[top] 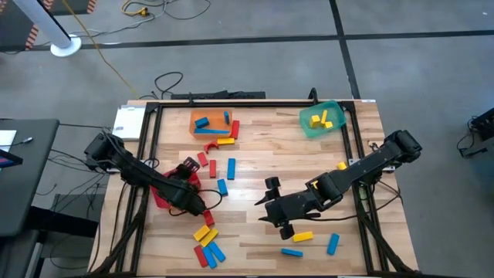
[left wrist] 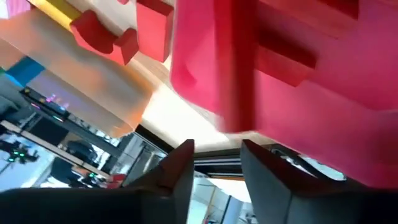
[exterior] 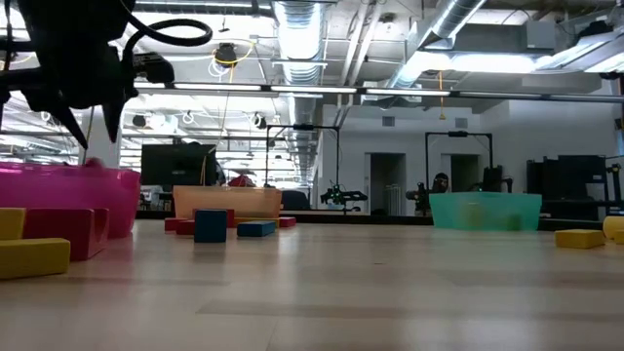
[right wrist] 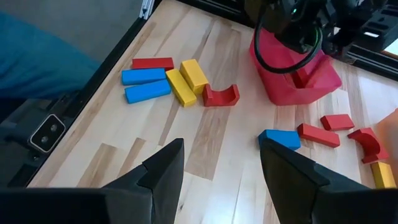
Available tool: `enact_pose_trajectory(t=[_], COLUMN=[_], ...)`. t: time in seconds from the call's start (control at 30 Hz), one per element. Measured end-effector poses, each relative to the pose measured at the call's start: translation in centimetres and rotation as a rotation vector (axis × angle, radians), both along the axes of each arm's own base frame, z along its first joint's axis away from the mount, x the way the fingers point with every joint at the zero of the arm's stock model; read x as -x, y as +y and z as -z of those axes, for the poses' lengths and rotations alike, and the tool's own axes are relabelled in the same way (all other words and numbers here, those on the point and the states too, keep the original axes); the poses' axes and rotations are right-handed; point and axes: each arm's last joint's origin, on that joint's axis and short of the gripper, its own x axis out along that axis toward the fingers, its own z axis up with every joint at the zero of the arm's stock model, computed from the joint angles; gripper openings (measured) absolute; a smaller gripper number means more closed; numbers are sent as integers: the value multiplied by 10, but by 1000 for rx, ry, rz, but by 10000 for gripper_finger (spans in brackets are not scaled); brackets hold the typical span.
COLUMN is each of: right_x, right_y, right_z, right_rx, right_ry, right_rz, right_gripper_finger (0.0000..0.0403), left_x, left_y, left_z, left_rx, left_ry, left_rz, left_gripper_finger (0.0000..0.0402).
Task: Sort blocks
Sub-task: Put the red block into the red bin, then put the blue block into the orange bin
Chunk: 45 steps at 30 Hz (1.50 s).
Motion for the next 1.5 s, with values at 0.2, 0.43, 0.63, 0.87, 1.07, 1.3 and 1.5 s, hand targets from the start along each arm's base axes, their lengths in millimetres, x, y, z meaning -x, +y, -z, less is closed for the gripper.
enact_pose_trajectory(t=[0.2, 0.43, 0.63, 0.87, 1.07, 1.3, 1.5], right_x=[4, 6, 8, 8, 6, 12, 26], right_y=[8, 8, 7, 9, 23, 53, 78], right_z=[0, 2, 5, 10, 24, 50, 59], right_rx=[3, -5, -30, -79, -199, -259, -320], right_ry=[2, 25, 65, 100, 179, 299, 350], right_rz=[-26, -16, 15, 40, 15, 16, 25], right_gripper_finger=[223, 223, 223, 223, 223, 223, 223], left_x=[-3, 0, 4, 12, 15, 10, -2], left_y=[5, 8, 5, -9, -25, -43, -69], left_z=[-5, -12, -44, -81, -87, -57, -33], left_rx=[-208, -234, -52, 540, 940, 961, 1024], left_ry=[-142, -259, -470, -756, -834, -755, -707], left_rz=[62, -31, -184, -198, -112, -126, -169], left_gripper_finger=[178, 185, 185, 185, 185, 185, 185])
